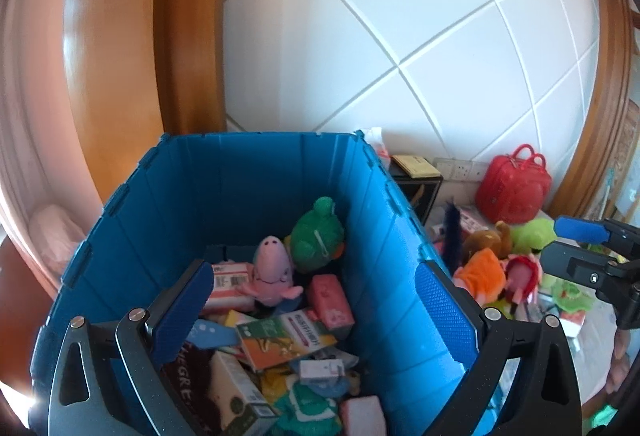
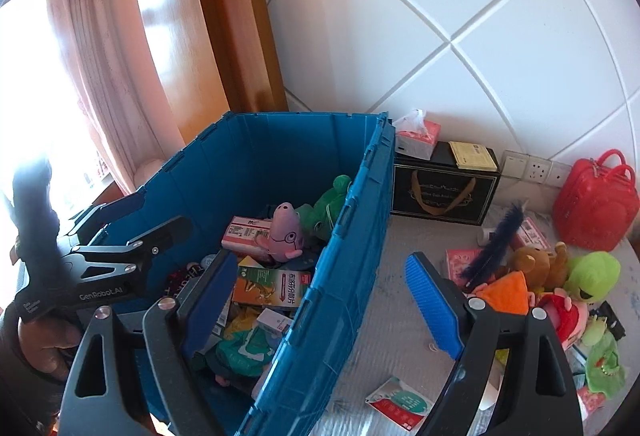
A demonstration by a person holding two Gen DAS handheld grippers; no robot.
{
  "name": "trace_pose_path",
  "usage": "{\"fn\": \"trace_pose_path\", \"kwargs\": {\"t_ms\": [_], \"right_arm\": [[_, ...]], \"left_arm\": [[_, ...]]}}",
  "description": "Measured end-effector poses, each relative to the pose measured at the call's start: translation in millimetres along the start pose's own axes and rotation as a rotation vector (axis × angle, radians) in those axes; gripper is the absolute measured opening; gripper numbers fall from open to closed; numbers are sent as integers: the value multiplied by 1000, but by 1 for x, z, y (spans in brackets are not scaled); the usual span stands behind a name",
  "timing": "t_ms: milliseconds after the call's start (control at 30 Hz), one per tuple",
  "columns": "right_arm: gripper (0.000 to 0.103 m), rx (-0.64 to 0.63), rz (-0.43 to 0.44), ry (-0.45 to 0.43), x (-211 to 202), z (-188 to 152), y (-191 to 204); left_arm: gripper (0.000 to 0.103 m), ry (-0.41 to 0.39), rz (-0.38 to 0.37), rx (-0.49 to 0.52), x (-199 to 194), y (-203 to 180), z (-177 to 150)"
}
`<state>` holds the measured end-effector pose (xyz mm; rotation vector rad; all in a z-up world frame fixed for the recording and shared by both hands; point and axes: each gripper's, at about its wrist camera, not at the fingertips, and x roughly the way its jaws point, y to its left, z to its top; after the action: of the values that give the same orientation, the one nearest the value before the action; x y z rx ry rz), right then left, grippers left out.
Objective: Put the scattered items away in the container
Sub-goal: 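Move both tools back over the remaining items on the table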
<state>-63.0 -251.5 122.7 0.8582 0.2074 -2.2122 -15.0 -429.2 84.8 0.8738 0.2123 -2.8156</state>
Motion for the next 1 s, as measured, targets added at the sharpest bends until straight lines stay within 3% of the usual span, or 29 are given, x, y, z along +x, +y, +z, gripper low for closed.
{"fn": "trace_pose_path", "kwargs": {"t_ms": [133, 567, 767, 1000], "right_arm": [[95, 83, -8, -16, -29, -24, -41], [96, 136, -114, 5, -106, -103, -169], [96, 127, -143, 59, -125, -139, -230], [98, 83, -128, 120, -132, -180, -280]], "left_arm": [[102, 14, -16, 39, -13, -43, -11], [102, 112, -135, 102, -15, -209, -61], [102, 206, -118, 88, 19, -269, -95], [102, 366, -31, 15, 79, -298, -155]]}}
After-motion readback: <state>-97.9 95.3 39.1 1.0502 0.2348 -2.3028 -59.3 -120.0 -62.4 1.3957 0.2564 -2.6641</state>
